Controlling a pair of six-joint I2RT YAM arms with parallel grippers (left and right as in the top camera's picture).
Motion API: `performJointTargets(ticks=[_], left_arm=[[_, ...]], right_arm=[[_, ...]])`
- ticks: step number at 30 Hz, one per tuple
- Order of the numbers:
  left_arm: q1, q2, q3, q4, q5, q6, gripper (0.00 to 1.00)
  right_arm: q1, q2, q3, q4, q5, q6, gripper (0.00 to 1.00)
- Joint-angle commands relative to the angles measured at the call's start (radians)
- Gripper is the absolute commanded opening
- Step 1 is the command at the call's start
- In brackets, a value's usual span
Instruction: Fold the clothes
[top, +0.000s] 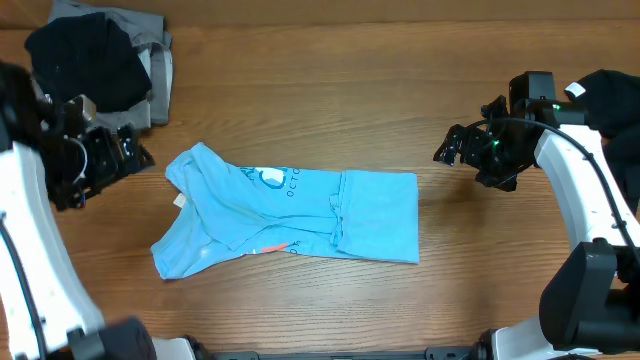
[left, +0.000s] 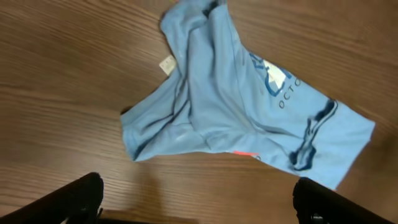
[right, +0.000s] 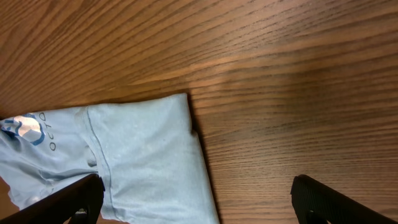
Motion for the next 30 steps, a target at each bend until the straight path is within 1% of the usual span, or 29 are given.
performJointTargets(ticks=[1,3,7,10,12,15,16,17,23,25,30], left_arm=[[-0.004,-0.047,-0.156,0.074,-0.054,-0.039,1.0],[-0.004,-0.047,-0.237,0.123,-0.079,-0.055,1.0],[-0.003,-0.028,-0.459,0.328,-0.172,-0.119,1.0],[-0.004,0.001,-0.569,0.475,-0.156,-0.126,1.0],[-0.004,0.015,-0.626,0.566,-0.112,-0.061,1.0],[-0.004,0.026,-0.689,0.694,0.03,0.069,1.0],[-0.004,0.037,-0.711,0.76,0.098,0.093,1.0],[-0.004,0.049,-0.718,0.793,0.118,0.091,1.0],[-0.005,0.182,-0.72,0.89,0.128,0.09,1.0],[-0.008,0.239,-0.72,0.907,0.176,0.129,1.0],[-0.01,0.318,-0.72,0.919,0.238,0.159,1.0]], right_arm=[[-0.002,-0.008,-0.004,0.005,0.01,-0.012,1.0],[-0.002,-0.006,-0.004,0.01,0.01,-0.012,1.0],[-0.002,0.0,-0.004,0.023,0.01,-0.012,1.0],[-0.002,0.009,-0.004,0.027,0.01,-0.012,1.0],[-0.002,0.011,-0.004,0.025,0.01,-0.012,1.0],[-0.002,0.013,-0.005,0.021,0.01,-0.012,1.0],[-0.002,0.013,-0.005,0.023,0.01,-0.012,1.0],[-0.002,0.013,-0.006,0.026,0.01,-0.012,1.0],[-0.002,0.013,-0.006,0.031,0.01,-0.012,1.0],[-0.002,0.013,-0.006,0.026,0.01,-0.012,1.0],[-0.002,0.013,-0.006,0.013,0.01,-0.012,1.0]])
